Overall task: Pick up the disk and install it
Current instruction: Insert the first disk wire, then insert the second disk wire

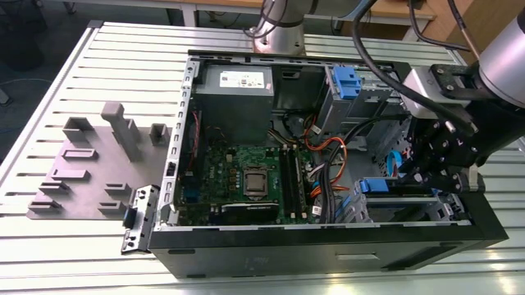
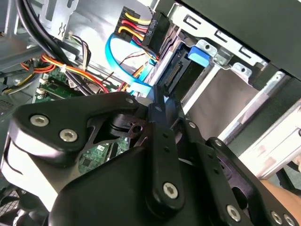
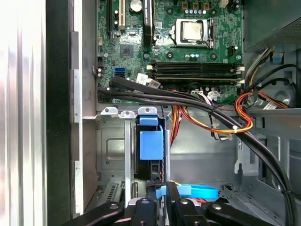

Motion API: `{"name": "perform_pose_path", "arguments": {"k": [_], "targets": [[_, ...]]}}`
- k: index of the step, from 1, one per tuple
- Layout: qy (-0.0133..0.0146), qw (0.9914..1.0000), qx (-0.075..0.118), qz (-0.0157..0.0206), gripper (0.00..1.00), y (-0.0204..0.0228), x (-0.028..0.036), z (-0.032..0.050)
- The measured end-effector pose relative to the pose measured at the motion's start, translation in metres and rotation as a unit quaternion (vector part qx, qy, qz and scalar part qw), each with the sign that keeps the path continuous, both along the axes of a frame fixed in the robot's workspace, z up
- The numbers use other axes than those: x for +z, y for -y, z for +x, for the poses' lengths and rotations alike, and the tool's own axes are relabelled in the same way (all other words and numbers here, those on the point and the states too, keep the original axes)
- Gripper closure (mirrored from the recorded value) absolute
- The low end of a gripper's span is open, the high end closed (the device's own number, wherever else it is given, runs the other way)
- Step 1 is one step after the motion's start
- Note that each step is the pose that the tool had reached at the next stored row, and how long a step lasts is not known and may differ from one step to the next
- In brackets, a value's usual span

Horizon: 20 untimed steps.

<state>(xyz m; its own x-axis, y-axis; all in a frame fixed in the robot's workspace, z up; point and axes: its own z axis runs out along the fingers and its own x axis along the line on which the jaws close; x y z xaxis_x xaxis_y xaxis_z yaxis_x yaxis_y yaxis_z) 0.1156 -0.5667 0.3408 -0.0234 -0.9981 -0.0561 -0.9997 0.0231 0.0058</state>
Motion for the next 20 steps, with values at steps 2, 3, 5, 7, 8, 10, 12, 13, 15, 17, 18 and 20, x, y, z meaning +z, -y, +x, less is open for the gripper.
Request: {"name": "perform_pose_path", "arguments": {"k": [2, 3, 5, 7, 8, 10, 12, 13, 15, 17, 18, 20], "targets": [[0.0000, 1.00000, 0.000, 0.0000, 0.76, 0.0000, 0.0049, 0.0000], [0.0000, 1.00000, 0.000, 0.0000, 0.76, 0.0000, 0.0074, 0.0000], [0.0000, 1.00000, 0.000, 0.0000, 0.76, 0.0000, 0.0105, 0.0000], [0.0000, 1.00000, 0.000, 0.0001, 0.76, 0.0000, 0.0105, 0.0000], [0.0000, 1.00000, 0.000, 0.0002, 0.76, 0.0000, 0.0105, 0.0000], [0.0000, 1.00000, 0.000, 0.0000, 0.76, 0.0000, 0.0107, 0.0006], [0.0000, 1.00000, 0.000, -0.0001, 0.76, 0.0000, 0.0107, 0.0028], [0.0000, 1.00000, 0.000, 0.0000, 0.76, 0.0000, 0.0105, 0.0045], [0.0000, 1.00000, 0.000, 0.0000, 0.76, 0.0000, 0.0104, 0.0079], [0.0000, 1.00000, 0.000, 0.0000, 0.76, -0.0001, 0.0103, 0.0096], [0.0000, 1.00000, 0.000, 0.0000, 0.76, -0.0001, 0.0103, 0.0096], [0.0000, 1.00000, 0.000, 0.0000, 0.76, 0.0000, 0.0103, 0.0232]]}}
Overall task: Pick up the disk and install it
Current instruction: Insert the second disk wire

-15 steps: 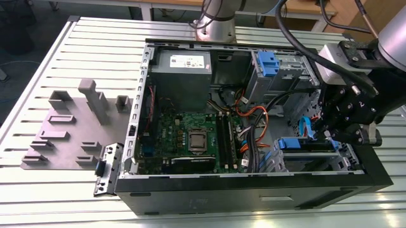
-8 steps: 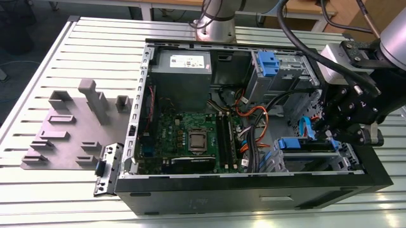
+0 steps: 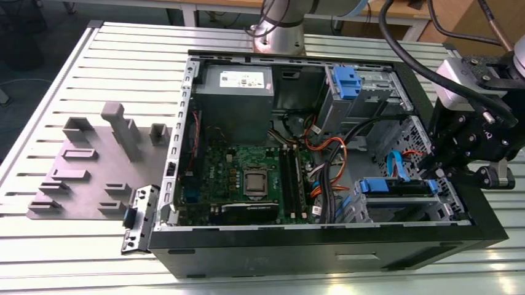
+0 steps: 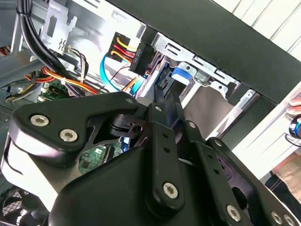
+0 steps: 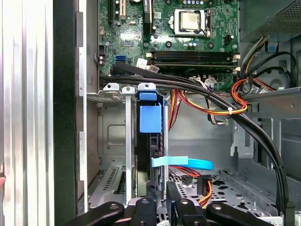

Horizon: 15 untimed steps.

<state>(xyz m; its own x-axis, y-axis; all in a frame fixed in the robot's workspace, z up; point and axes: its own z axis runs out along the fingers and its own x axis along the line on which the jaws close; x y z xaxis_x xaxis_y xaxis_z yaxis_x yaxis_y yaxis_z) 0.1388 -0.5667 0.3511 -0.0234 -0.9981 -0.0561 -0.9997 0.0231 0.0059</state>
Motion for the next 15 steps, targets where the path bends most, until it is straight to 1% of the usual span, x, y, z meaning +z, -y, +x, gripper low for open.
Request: {"name": "perform_pose_path", "arguments": {"k": [10, 11, 15], "targets": [[0.0000, 1.00000, 0.000, 0.0000, 0.76, 0.0000, 0.0000, 0.0003], [0.0000, 1.00000, 0.000, 0.0000, 0.76, -0.0006, 0.0000, 0.0003], [0.0000, 1.00000, 0.000, 0.0000, 0.76, -0.0056, -0.0001, 0.0002]]}}
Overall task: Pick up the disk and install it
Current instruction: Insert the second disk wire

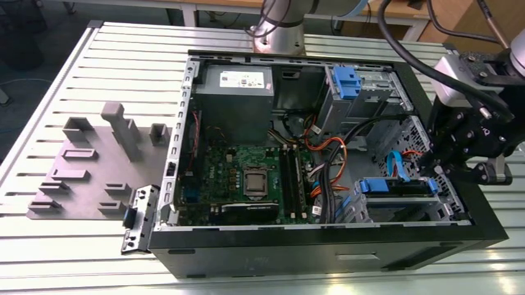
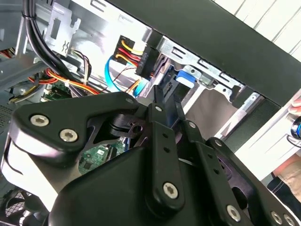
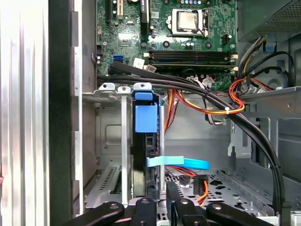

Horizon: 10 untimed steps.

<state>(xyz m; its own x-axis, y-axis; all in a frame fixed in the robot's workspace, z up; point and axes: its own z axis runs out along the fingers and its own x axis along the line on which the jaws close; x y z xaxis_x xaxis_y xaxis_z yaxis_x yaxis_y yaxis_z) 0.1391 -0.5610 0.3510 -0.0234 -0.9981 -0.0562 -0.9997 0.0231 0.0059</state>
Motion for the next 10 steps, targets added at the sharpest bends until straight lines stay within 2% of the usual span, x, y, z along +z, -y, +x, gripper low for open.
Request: {"name": "perform_pose_path", "arguments": {"k": [5, 10], "targets": [[0.0000, 1.00000, 0.000, 0.0001, 0.76, -0.0072, -0.0001, 0.0000], [0.0000, 1.00000, 0.000, 0.0009, 0.76, -0.0107, -0.0002, 0.0000]]}}
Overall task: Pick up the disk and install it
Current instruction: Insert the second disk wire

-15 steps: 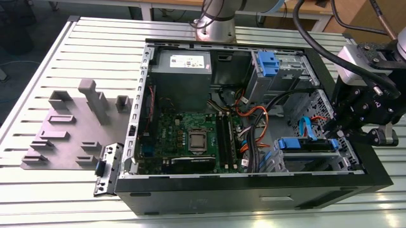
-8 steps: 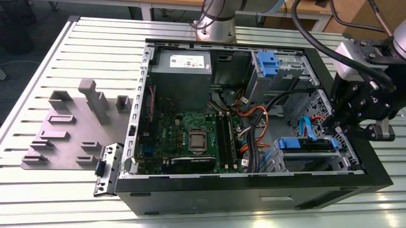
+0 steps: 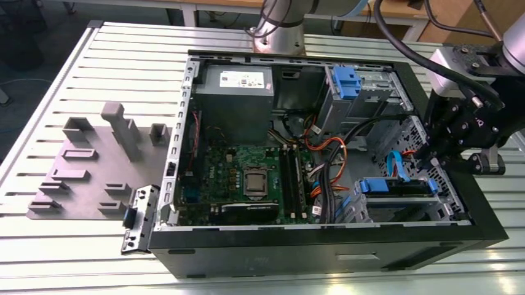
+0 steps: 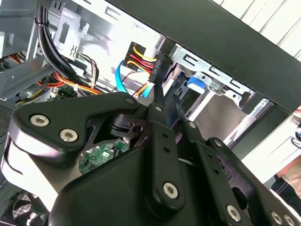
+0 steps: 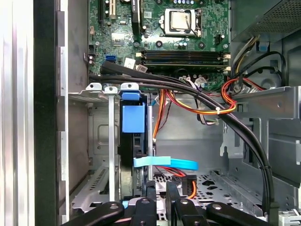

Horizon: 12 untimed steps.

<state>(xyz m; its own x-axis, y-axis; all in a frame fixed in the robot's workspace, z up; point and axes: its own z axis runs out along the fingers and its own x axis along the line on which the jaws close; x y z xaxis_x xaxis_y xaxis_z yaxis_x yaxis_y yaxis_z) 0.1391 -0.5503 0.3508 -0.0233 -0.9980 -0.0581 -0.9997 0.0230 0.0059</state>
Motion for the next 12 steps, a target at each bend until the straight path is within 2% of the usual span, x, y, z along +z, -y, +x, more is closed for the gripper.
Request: {"name": "perform_pose_path", "arguments": {"k": [12], "targets": [[0.0000, 1.00000, 0.000, -0.0001, 0.76, -0.0009, 0.0000, 0.0000]]}}
